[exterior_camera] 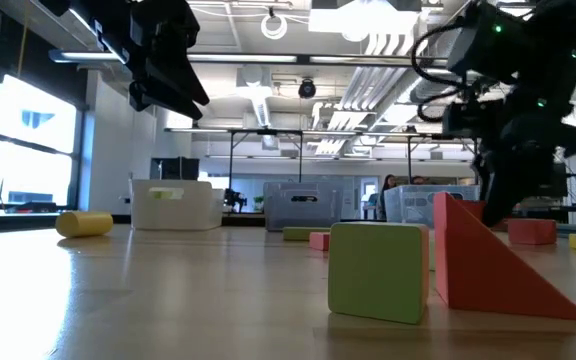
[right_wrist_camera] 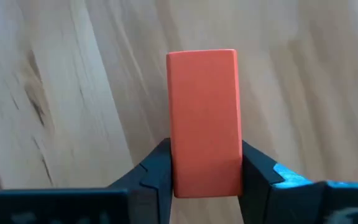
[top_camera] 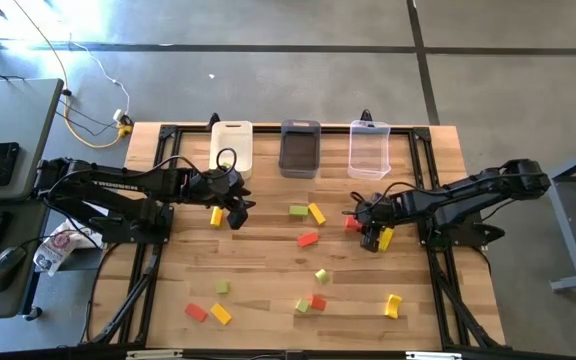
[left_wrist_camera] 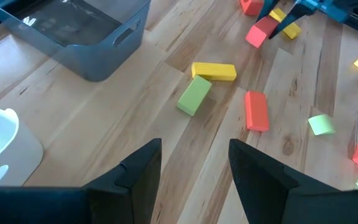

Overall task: Sort & place blocks by color
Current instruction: Put the orange block into the transparent bin

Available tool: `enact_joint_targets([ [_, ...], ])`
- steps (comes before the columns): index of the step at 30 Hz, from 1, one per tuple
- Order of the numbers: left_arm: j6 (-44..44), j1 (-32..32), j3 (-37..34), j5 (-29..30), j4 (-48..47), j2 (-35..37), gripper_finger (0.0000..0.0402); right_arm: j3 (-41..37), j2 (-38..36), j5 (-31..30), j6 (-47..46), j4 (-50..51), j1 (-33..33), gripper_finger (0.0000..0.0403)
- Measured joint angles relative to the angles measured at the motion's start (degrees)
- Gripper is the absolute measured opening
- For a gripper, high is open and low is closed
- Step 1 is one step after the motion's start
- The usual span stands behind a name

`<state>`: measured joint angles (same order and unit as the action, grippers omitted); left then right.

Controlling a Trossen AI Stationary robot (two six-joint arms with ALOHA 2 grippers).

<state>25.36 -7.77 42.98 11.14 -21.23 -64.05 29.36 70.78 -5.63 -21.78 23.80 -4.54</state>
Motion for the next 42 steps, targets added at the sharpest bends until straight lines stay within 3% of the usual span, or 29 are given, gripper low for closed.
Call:
enact_joint_targets([
  [8, 0.0, 0.0, 0.0, 0.0, 0.0, 0.0, 0.0174, 8.8, 0.0, -8.2, 3.9, 7.6, 0.0, 0.0107],
  [16, 0.0, 0.0, 0.0, 0.0, 0.0, 0.0, 0.0174, 16.6, 0.0, -24.8, 4.0, 17.3, 0.5, 0.0107],
  [24, 0.0, 0.0, 0.0, 0.0, 0.0, 0.0, 0.0174, 19.1, 0.0, -34.5, 3.9, 20.6, 8.0, 0.0107],
  [32, 0.9, 0.0, 0.0, -0.1, -0.1, 0.0, 0.0174, 19.1, 0.0, -33.2, 8.0, 20.5, 21.4, 0.0107],
  [42, 4.0, 0.0, 0.0, -0.1, -0.6, 0.0, 0.0174, 18.4, 0.2, -19.1, 13.0, 13.9, 36.9, 0.0108],
])
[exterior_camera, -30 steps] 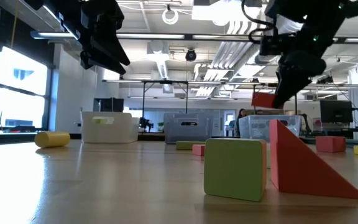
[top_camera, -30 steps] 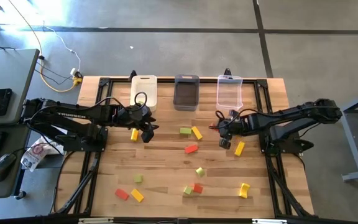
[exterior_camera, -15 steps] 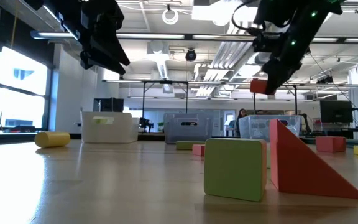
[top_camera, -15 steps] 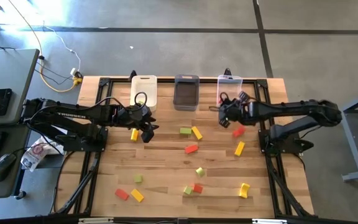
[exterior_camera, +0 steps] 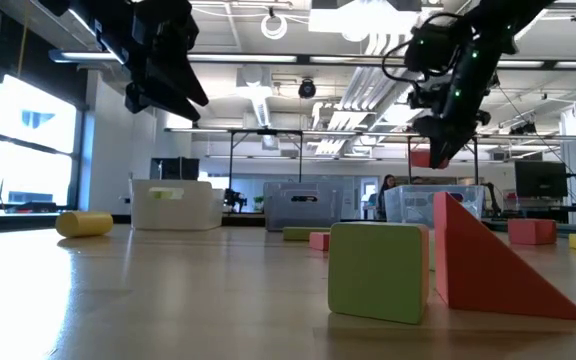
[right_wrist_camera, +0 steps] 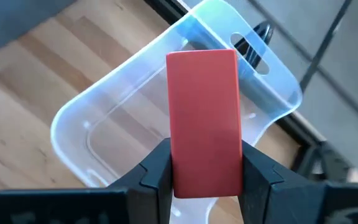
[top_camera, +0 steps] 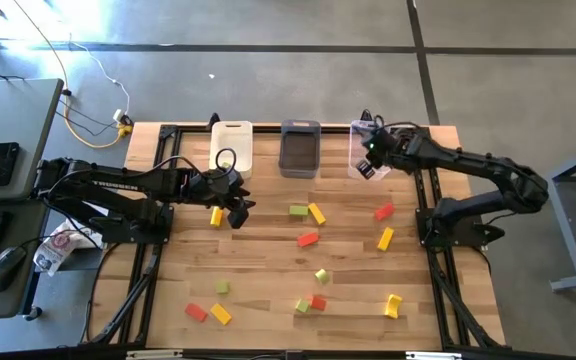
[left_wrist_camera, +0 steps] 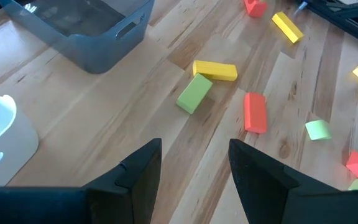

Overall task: Sort & place blocks by color
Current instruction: Put the orange block into the transparent bin

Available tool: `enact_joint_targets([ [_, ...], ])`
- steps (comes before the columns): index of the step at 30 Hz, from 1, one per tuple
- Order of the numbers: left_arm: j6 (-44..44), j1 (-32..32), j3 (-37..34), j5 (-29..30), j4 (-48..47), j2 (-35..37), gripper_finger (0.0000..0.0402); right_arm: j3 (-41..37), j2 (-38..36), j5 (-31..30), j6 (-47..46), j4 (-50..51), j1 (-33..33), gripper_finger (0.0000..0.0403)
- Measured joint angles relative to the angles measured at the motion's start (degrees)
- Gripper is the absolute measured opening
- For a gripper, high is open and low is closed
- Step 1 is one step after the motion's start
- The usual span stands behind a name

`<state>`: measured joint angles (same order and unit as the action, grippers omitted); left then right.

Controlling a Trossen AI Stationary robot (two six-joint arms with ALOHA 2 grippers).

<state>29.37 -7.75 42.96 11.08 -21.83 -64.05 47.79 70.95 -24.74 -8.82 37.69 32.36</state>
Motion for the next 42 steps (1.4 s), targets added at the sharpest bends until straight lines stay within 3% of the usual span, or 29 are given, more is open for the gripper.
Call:
enact_joint_targets([
  [12, 7.4, 0.0, 0.0, 5.0, -7.7, 0.0, 0.0174, -1.1, 6.4, 11.5, -0.3, -4.0, 7.5, 0.0108],
  [23, 18.8, 3.8, 0.0, 5.9, -16.0, 0.0, 0.0175, -1.1, 15.5, 11.8, -0.1, -6.2, 7.5, 0.0108],
  [34, 34.9, 8.9, 0.0, 10.4, -26.4, -1.5, 0.0174, -1.0, 15.9, 13.9, -0.1, -6.3, 8.2, 0.0123],
  [42, 39.7, 11.1, 0.0, 8.8, -28.6, -5.8, 0.0174, -1.0, 15.9, 14.2, 0.2, -6.2, 8.6, 0.0159],
])
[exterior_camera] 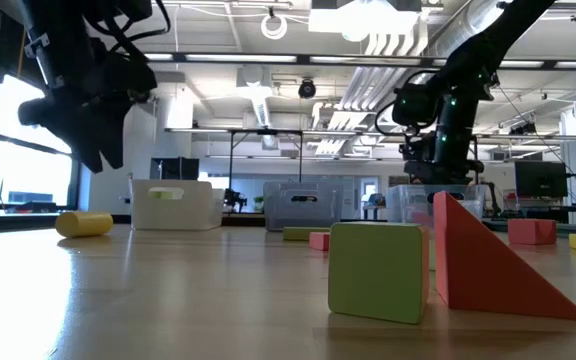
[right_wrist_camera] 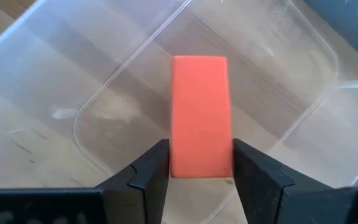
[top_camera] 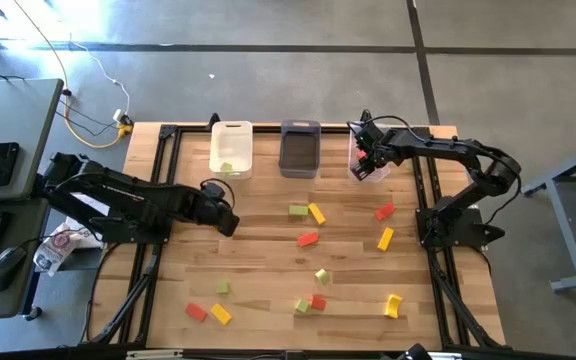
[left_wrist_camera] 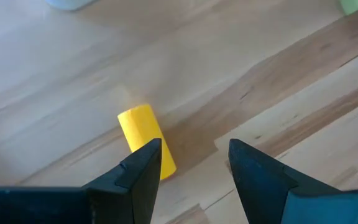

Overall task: Sort & place blocks by color
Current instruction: Put the orange block into the transparent bin, then put the yellow block into the black bin

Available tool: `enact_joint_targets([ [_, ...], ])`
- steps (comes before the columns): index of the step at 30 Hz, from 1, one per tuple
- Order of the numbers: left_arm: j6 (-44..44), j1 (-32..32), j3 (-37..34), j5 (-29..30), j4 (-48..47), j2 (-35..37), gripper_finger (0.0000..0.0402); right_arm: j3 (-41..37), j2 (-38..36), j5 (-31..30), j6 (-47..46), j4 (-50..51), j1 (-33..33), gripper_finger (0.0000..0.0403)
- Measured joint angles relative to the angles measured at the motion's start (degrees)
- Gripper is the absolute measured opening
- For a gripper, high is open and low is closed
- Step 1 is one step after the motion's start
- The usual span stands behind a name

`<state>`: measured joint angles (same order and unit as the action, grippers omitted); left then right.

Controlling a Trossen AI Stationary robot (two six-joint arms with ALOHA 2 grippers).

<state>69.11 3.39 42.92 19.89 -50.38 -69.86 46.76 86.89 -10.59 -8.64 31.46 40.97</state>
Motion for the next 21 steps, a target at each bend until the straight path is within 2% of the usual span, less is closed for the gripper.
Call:
enact_joint_targets([
  [7, 3.2, 0.1, 0.0, -0.4, -0.7, -2.9, 0.0174, 2.9, 0.0, -1.0, 1.0, 3.6, 0.0, 0.0172],
  [16, 9.5, 0.0, 0.0, -0.3, -3.6, -6.0, 0.0174, 9.6, 0.0, -0.7, 1.1, 11.1, -0.6, 0.0157],
  [21, 10.3, 0.0, 0.0, -0.8, -2.9, -8.9, 0.0174, 13.1, 0.0, -0.7, 1.2, 14.0, -0.6, 0.0151],
])
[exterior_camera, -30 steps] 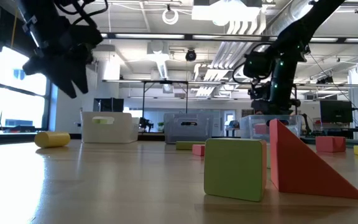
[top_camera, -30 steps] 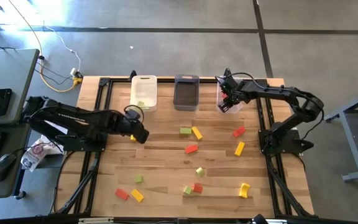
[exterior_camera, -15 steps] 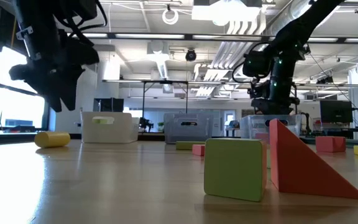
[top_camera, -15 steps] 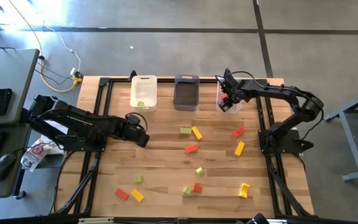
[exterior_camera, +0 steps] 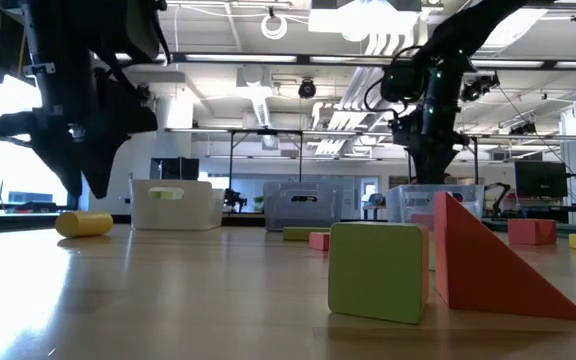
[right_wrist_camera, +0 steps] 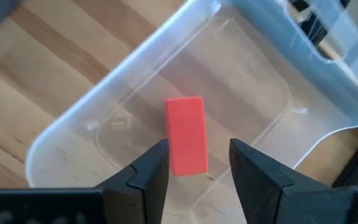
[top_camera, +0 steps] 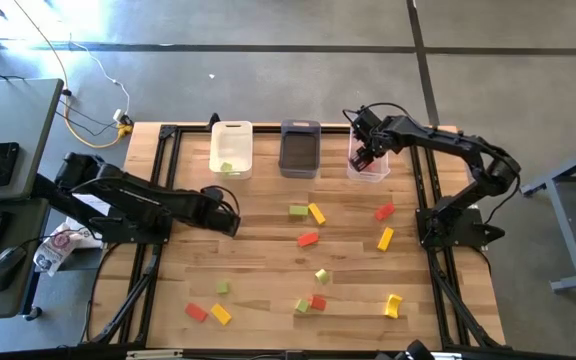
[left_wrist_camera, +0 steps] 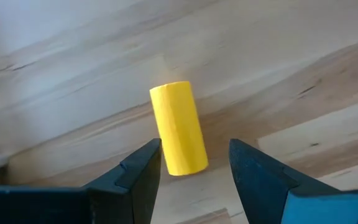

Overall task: Sort & place blocks by color
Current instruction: Put the yellow block into the black bin

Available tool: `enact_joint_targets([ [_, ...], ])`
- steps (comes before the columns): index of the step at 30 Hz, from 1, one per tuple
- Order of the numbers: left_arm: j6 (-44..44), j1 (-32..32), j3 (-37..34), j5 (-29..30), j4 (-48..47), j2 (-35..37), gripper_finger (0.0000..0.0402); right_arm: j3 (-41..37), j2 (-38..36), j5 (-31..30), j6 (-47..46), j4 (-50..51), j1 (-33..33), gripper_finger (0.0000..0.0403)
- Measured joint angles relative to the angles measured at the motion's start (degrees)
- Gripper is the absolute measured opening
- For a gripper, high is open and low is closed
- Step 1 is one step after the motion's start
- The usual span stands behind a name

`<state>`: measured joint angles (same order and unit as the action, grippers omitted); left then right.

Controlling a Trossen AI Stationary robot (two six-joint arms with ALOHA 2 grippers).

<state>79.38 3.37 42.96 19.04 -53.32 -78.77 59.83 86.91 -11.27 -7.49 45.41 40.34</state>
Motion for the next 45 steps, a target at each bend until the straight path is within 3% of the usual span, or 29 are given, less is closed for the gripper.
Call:
enact_joint_targets([
  [15, -2.2, -4.6, 0.0, -2.4, 1.9, -8.8, 0.0174, 3.4, 0.0, -0.7, 0.5, 2.9, -4.1, 0.0151],
  [23, -9.7, -6.5, 0.2, -7.0, 4.4, -11.8, 0.0161, 3.4, -0.1, -4.8, 0.5, 5.2, -6.9, 0.0151],
  [30, -14.4, -6.7, 0.2, -6.6, 4.5, -11.8, 0.0101, 3.4, -0.1, -5.7, 0.2, 6.2, -9.1, 0.0151],
  [45, -17.3, -4.8, -0.1, -2.1, 8.0, -8.6, 0.01, 3.4, -0.1, -7.4, -4.6, 9.5, -18.3, 0.0151],
])
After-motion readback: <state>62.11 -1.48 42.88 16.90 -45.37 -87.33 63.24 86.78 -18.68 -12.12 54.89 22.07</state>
